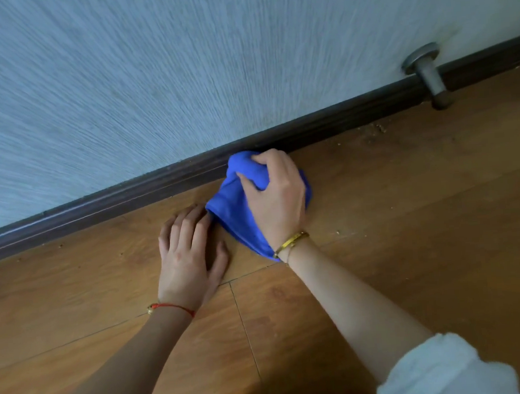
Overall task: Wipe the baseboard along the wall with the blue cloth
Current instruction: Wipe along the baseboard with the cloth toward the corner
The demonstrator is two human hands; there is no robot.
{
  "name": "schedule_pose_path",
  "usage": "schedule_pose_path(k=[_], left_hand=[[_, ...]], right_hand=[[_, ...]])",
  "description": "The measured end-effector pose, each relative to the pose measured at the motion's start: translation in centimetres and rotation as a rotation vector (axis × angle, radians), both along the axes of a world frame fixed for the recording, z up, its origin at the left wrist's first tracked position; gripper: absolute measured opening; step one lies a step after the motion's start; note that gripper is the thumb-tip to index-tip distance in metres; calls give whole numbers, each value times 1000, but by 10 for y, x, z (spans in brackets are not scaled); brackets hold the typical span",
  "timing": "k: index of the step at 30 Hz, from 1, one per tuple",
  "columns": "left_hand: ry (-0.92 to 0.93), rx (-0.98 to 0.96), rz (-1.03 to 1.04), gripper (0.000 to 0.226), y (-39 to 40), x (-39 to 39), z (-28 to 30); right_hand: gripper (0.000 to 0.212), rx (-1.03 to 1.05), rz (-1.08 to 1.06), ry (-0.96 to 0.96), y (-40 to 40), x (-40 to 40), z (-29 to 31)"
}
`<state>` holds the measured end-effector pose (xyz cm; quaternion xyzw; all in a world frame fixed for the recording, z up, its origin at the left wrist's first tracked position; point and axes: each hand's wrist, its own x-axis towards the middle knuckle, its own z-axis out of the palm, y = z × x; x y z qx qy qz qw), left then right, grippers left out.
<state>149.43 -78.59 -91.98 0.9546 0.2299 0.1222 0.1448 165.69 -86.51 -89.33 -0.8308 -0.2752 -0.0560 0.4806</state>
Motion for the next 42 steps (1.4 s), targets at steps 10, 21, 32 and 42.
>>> schedule_pose_path(k=[10,21,32,42], left_hand=[[0,-6,0,50,0,0,0],[25,29,31,55,3,-12,2],[43,-13,112,58,4,-20,-1],[23,0,108,59,4,-20,-2]], right_hand=[[19,94,-175,4,-11,20,3],[19,117,-265,-6,-23,36,12],[14,109,-290,7,-16,26,9],[16,74,-70,-14,3,1,8]])
